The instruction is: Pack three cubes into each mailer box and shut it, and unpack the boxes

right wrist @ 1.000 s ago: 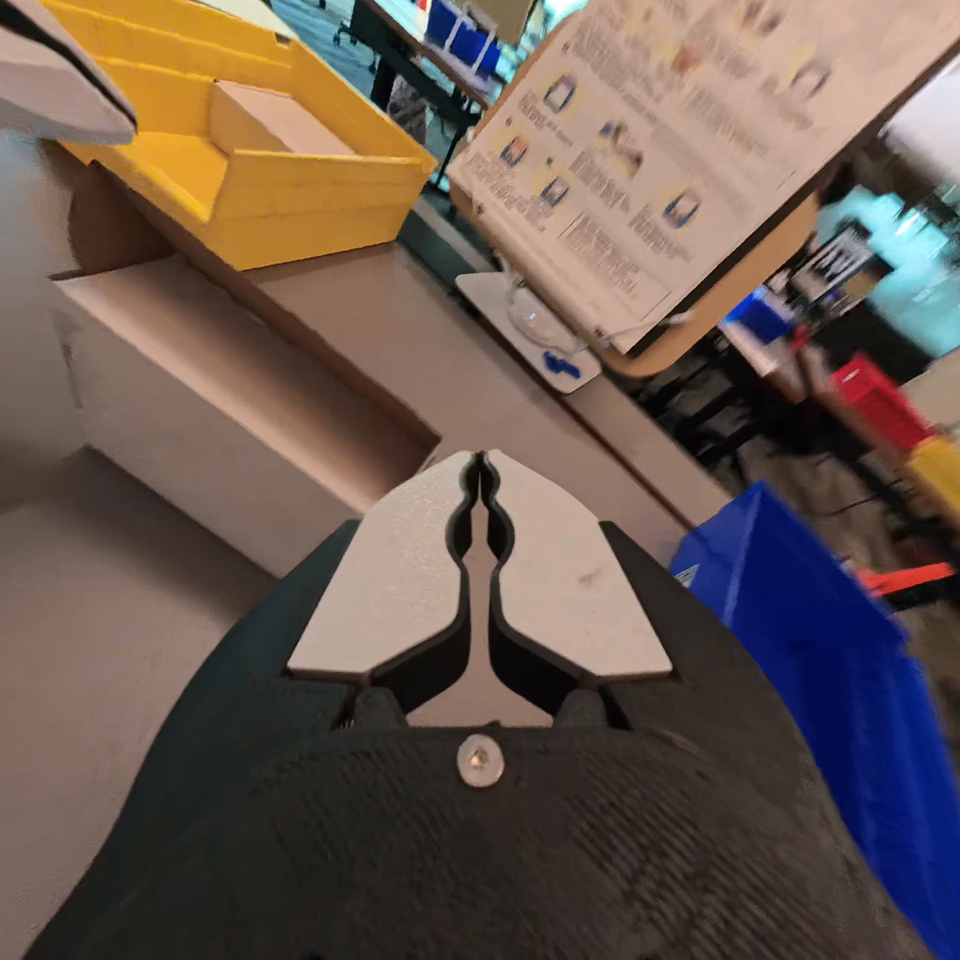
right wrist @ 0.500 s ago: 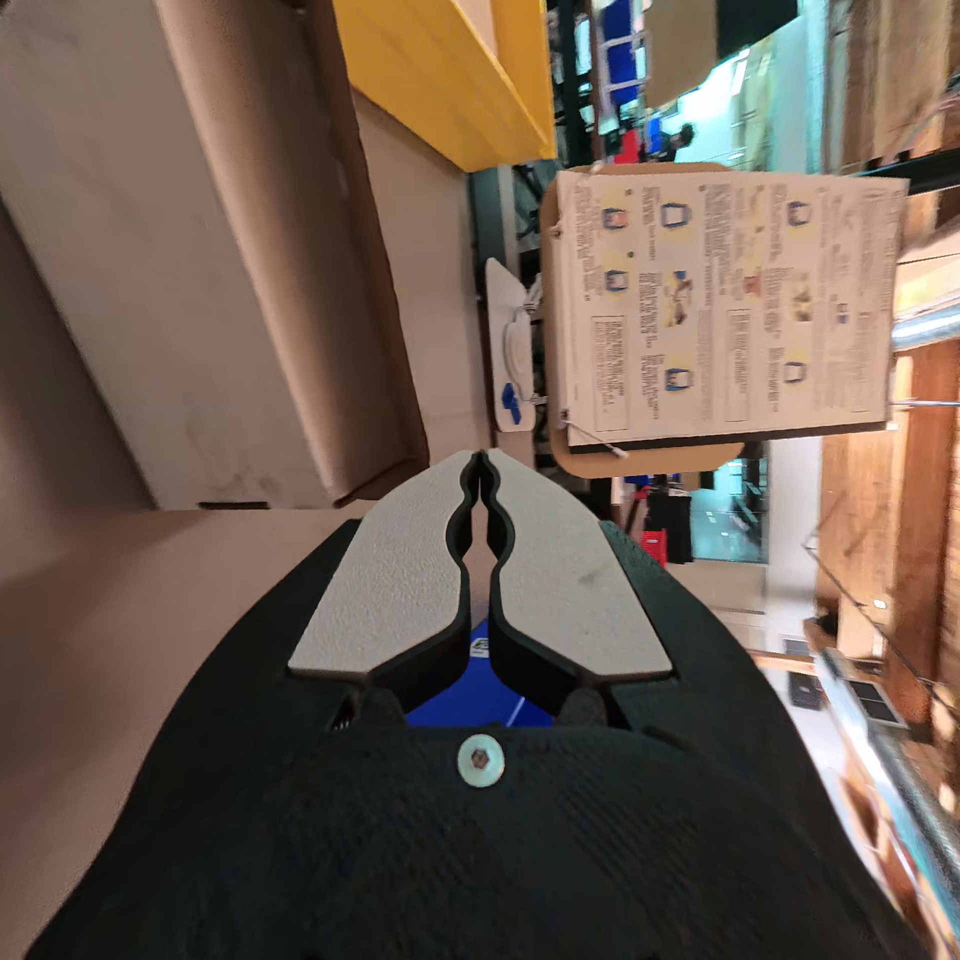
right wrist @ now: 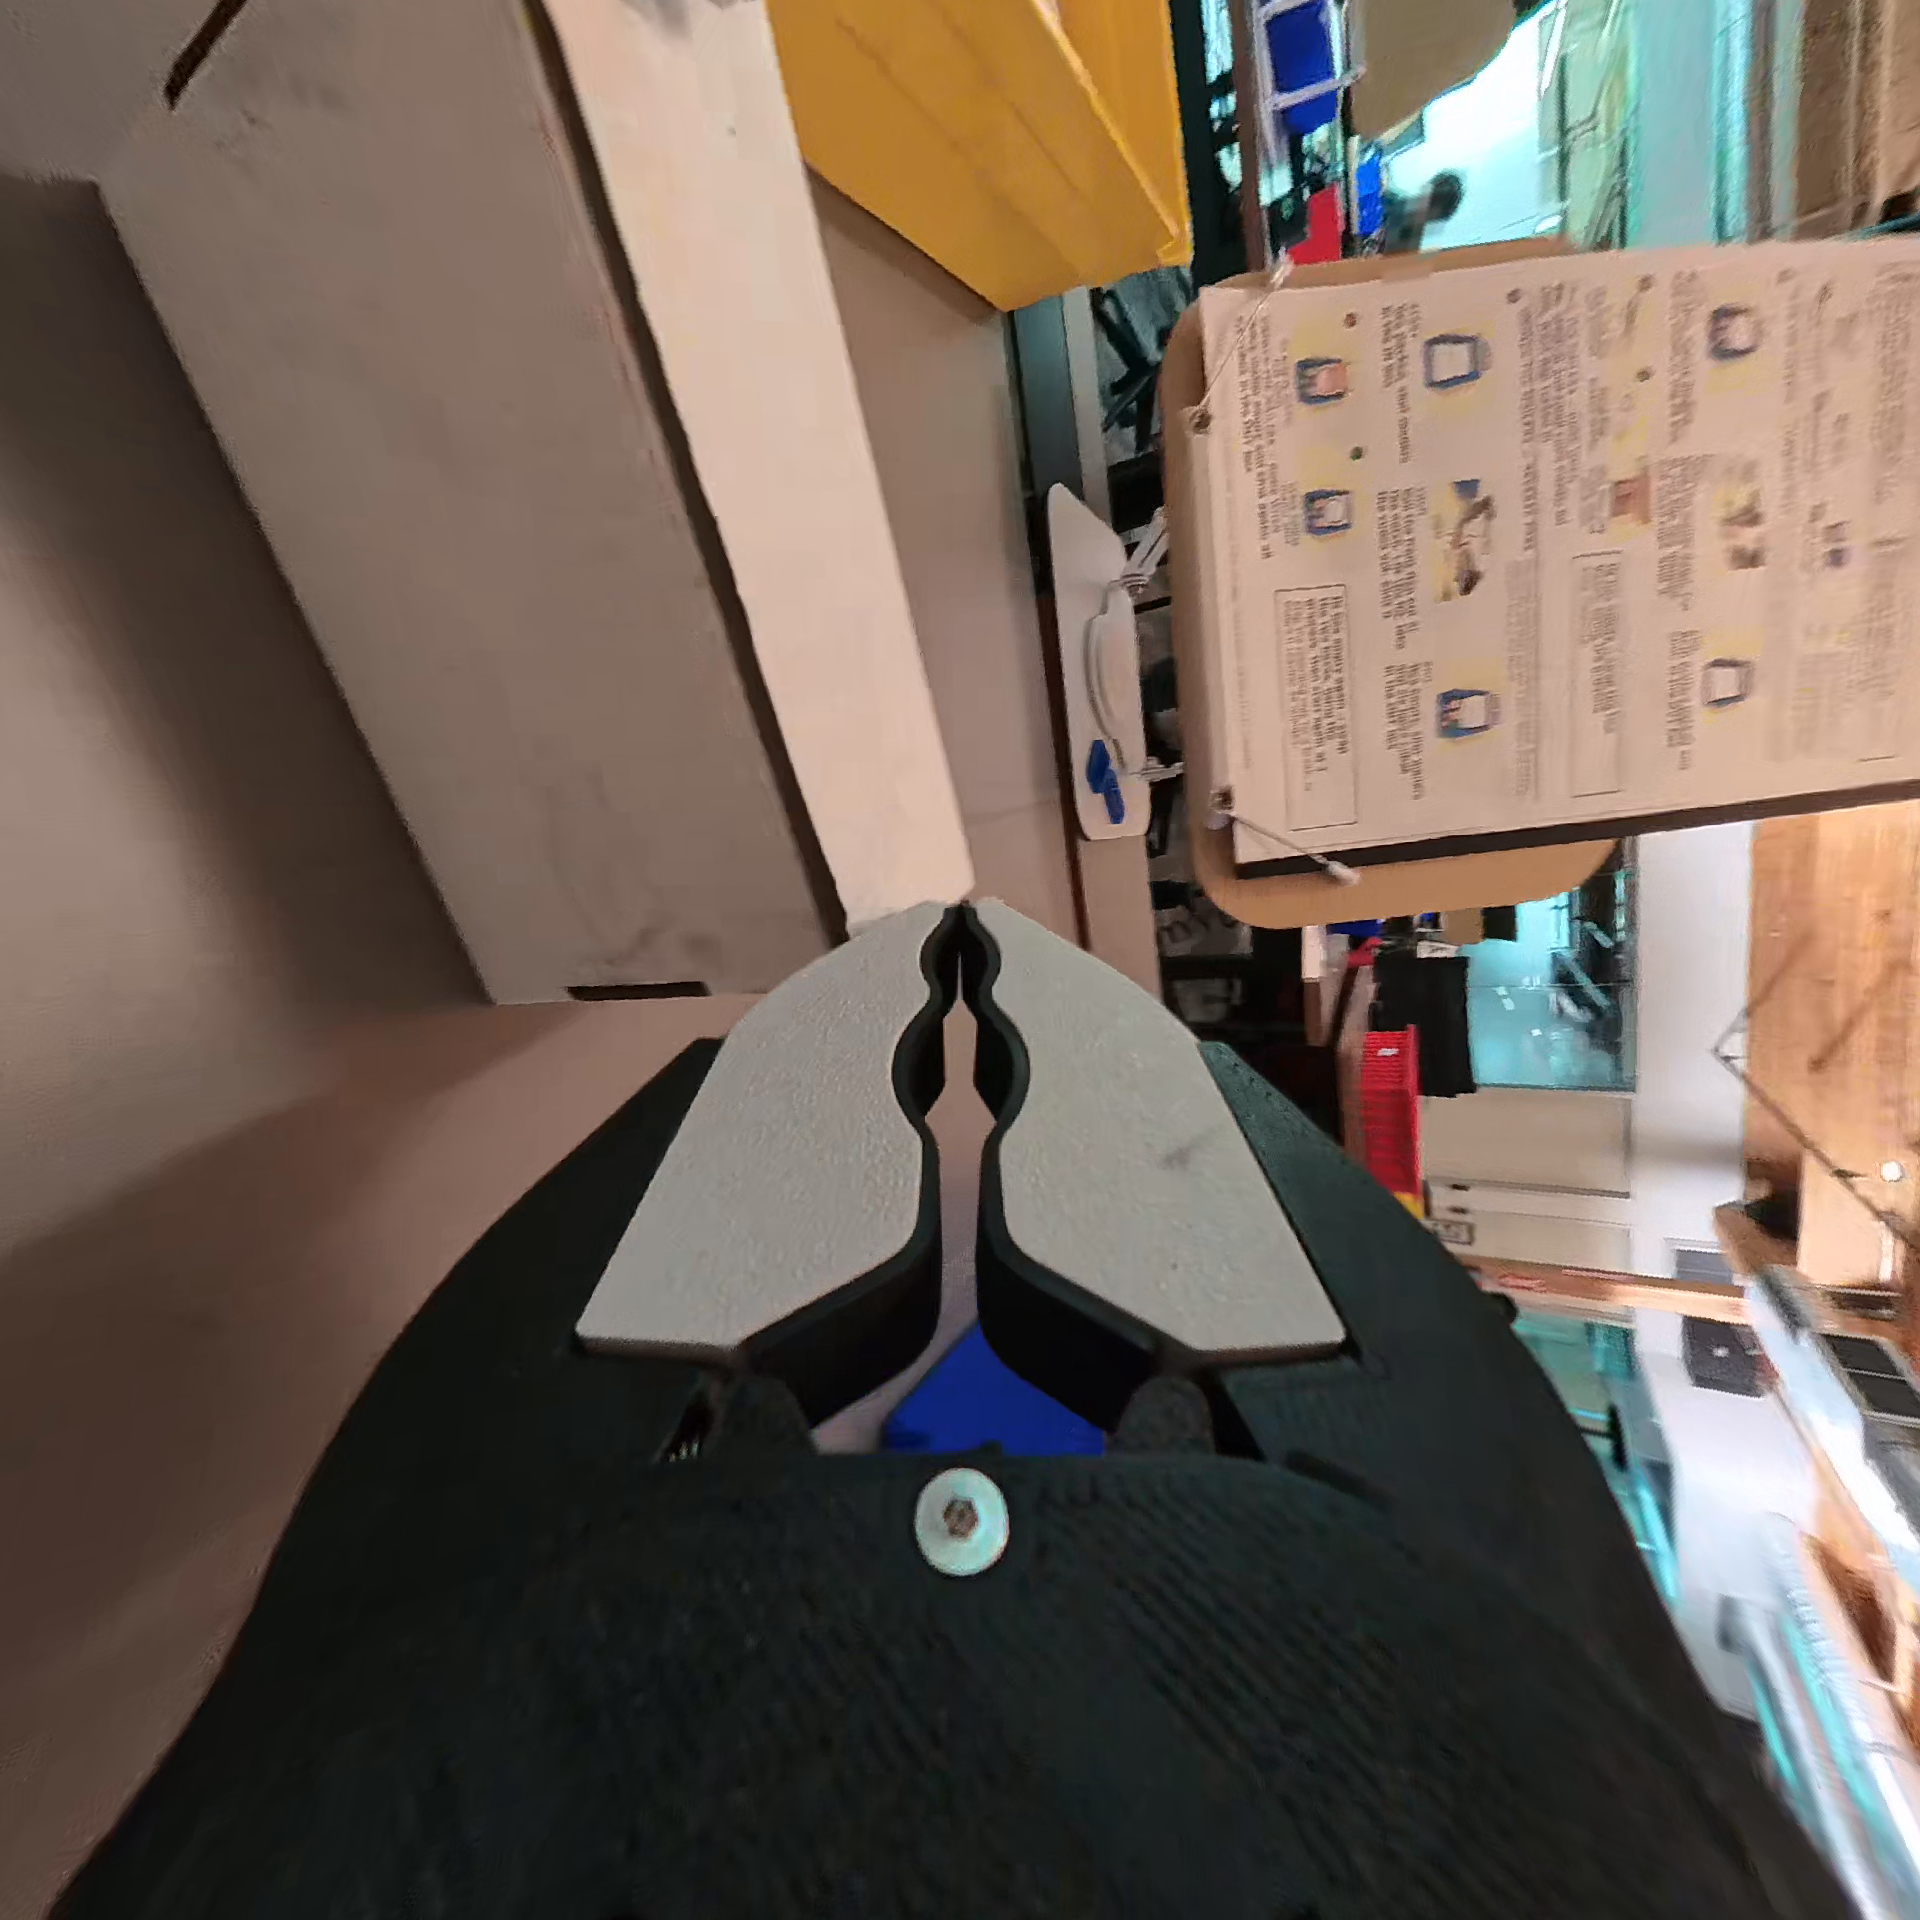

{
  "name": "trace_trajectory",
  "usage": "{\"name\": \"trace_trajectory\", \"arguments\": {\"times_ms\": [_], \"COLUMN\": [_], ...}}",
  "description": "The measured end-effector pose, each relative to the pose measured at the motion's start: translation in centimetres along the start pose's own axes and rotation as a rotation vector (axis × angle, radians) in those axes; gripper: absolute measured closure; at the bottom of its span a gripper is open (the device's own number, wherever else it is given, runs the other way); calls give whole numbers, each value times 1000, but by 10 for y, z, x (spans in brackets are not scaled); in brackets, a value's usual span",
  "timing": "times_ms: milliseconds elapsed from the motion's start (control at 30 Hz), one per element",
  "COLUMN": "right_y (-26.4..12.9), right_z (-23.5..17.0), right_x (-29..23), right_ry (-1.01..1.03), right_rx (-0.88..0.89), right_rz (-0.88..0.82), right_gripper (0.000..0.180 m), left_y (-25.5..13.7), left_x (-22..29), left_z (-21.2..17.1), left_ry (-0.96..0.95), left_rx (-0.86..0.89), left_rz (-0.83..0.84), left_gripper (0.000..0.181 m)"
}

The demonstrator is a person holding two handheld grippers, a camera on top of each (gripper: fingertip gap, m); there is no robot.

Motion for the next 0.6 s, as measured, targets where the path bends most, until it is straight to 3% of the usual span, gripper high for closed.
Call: {"name": "trace_trajectory", "arguments": {"times_ms": [33, 100, 233, 300, 467, 600], "right_y": [2, 2, 2, -1, -10, 11], "right_z": [-1, -2, -4, -1, 46, 66], "right_x": [-2, -2, 0, 0, 9, -11], "right_ry": [11, 24, 144, 252, 494, 273], "right_rx": [3, 28, 43, 74, 203, 46], "right_rz": [-21, -43, 39, 173, 544, 761], "right_gripper": [180, 180, 180, 180, 87, 78], "left_y": [-1, -1, -1, -5, -24, -35], "left_x": [0, 1, 0, -2, -36, -38], "left_z": [3, 4, -1, -1, -3, -3], "left_ry": [110, 154, -94, -153, -349, -533], "left_rx": [-11, -53, -5, 12, 111, 137], "left_rz": [34, 50, 23, 1, 121, 24], "left_gripper": [181, 181, 181, 178, 155, 121]}}
Point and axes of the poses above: each gripper's, where its closed fingertips meet, y out along the fingers, z out of its top, x = y × z across the jaws, the point moved 3 cm from there along -y, back along the fingers, and after that the axes turned 9 degrees about x, right-handed, at the moved point
